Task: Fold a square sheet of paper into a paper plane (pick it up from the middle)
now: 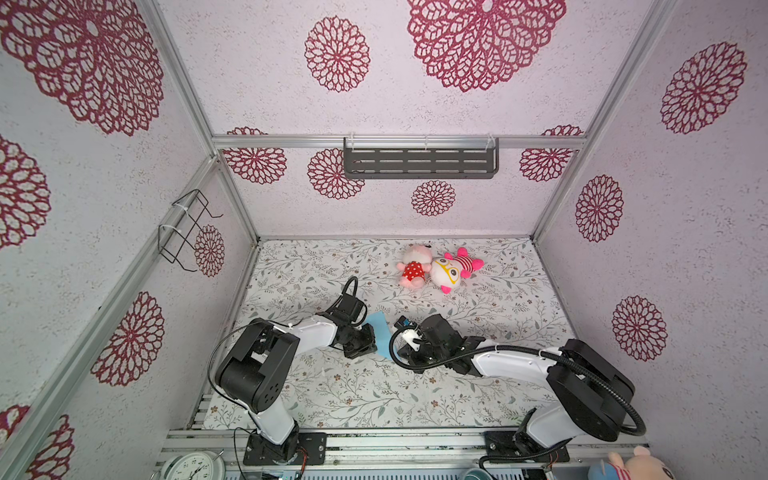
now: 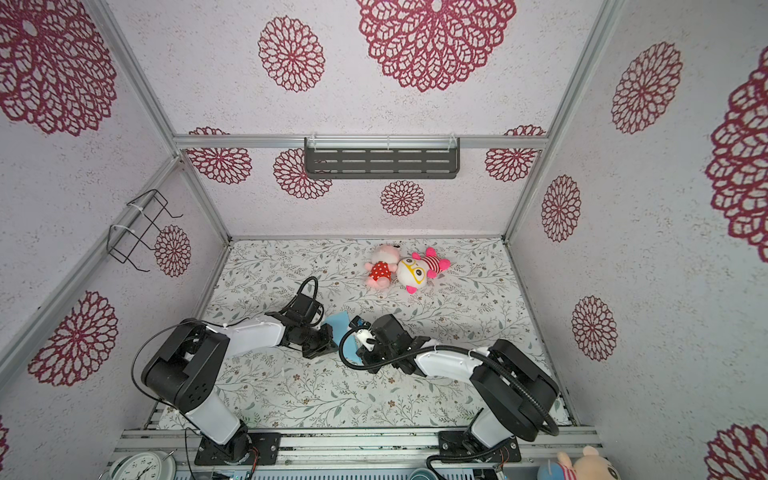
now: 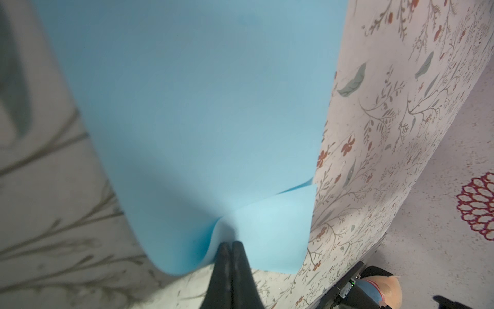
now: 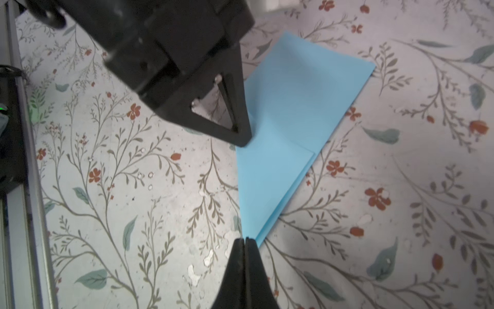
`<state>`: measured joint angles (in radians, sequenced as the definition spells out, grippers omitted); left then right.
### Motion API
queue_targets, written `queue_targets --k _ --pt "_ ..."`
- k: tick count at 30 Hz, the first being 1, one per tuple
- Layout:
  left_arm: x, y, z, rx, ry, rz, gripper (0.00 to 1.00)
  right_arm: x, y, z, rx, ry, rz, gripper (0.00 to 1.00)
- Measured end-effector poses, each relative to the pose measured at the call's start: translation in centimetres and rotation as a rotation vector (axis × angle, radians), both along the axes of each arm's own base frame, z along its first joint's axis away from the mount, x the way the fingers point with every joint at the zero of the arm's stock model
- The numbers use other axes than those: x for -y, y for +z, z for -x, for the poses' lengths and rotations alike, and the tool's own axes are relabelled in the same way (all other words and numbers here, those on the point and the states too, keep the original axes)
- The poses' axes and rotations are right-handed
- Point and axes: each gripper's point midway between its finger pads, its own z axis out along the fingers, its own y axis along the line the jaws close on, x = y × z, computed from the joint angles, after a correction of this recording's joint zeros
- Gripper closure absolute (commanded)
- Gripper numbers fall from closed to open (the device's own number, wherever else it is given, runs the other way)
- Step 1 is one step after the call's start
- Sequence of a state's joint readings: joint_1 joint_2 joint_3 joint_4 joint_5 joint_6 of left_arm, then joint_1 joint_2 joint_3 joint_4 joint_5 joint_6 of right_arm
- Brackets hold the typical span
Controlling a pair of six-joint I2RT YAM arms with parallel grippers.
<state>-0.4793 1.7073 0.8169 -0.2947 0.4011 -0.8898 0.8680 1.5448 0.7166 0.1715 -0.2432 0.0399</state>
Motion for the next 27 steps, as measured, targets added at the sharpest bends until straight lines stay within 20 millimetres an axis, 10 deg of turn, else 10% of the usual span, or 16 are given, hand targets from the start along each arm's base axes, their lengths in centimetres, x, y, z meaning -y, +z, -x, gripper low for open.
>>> queue_targets --k 12,27 --pt "0.0 0.0 0.0 -0.002 -0.007 0.0 1.0 -1.5 -4.1 -0.8 -0.071 0.014 0.054 0.94" --pt "-2.0 0.1 -0.6 0.001 -0.042 -0.169 0.98 -1.3 -4.5 -0.6 -0.064 0.029 0.076 0.94"
